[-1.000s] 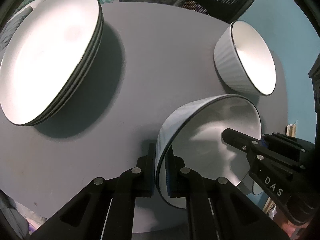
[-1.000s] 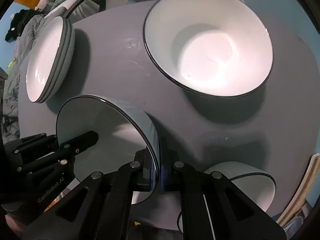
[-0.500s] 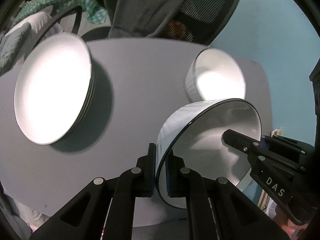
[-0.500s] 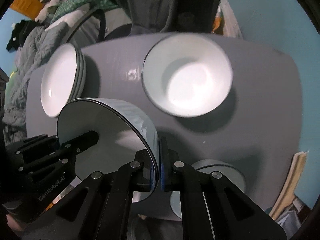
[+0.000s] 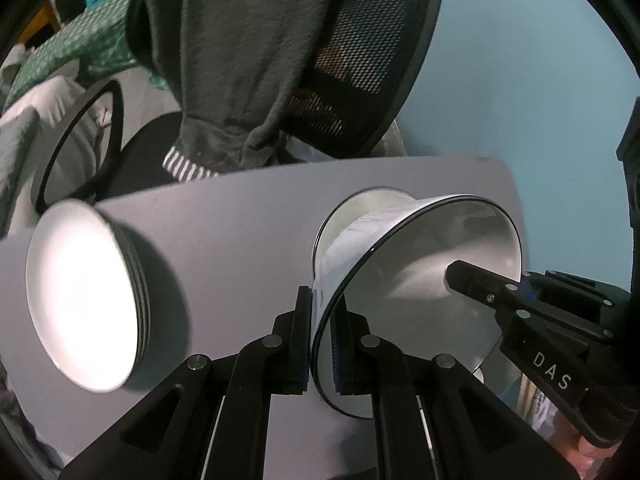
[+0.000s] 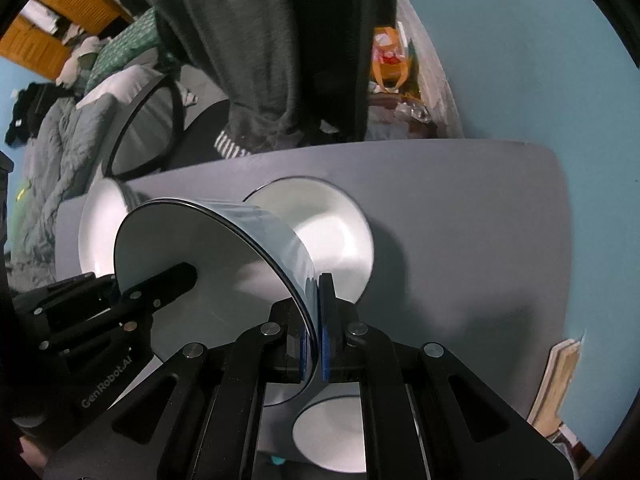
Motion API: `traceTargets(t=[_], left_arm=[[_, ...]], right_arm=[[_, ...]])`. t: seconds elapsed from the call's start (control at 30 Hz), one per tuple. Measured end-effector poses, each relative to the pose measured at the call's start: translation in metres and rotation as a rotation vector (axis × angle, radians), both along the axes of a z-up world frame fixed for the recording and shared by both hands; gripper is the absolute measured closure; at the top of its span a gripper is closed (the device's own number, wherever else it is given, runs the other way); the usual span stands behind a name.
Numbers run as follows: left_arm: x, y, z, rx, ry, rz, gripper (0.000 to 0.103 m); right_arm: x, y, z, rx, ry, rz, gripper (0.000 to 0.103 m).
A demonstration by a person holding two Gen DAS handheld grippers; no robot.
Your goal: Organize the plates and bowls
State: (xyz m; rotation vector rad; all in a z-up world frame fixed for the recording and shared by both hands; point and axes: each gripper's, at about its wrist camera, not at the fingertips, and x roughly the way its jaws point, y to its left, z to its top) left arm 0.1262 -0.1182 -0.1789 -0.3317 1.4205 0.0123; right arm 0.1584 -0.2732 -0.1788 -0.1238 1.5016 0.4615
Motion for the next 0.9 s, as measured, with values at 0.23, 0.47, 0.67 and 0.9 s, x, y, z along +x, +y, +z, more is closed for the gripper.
traceTargets(t=[0.23,0.47,0.67,0.9], left_arm=[[0.027,-0.014,-0.019,0.064,0.029,-0.056,0.095],[0.037,-0.025,-0.031,0.117,0.047,-0.11,0.095],[0.048,-0.025,-0.037,0.133,0.069,-0.144,0.094],[0.047,-0.027,-0.048,0.146,0.086,-0.165,0.093]], right_arm=[[0.022,-0.012,-0.015,-0.005,0.053,-0.05,0.098],[0.026,-0.017,-0.023,-0.027,0.067,-0.065,0.098],[0.026,-0.013,-0.025,-0.055,0.054,-0.047,0.098],[0.024,-0.009,-0.03,-0.078,0.058,-0.032,0.094]])
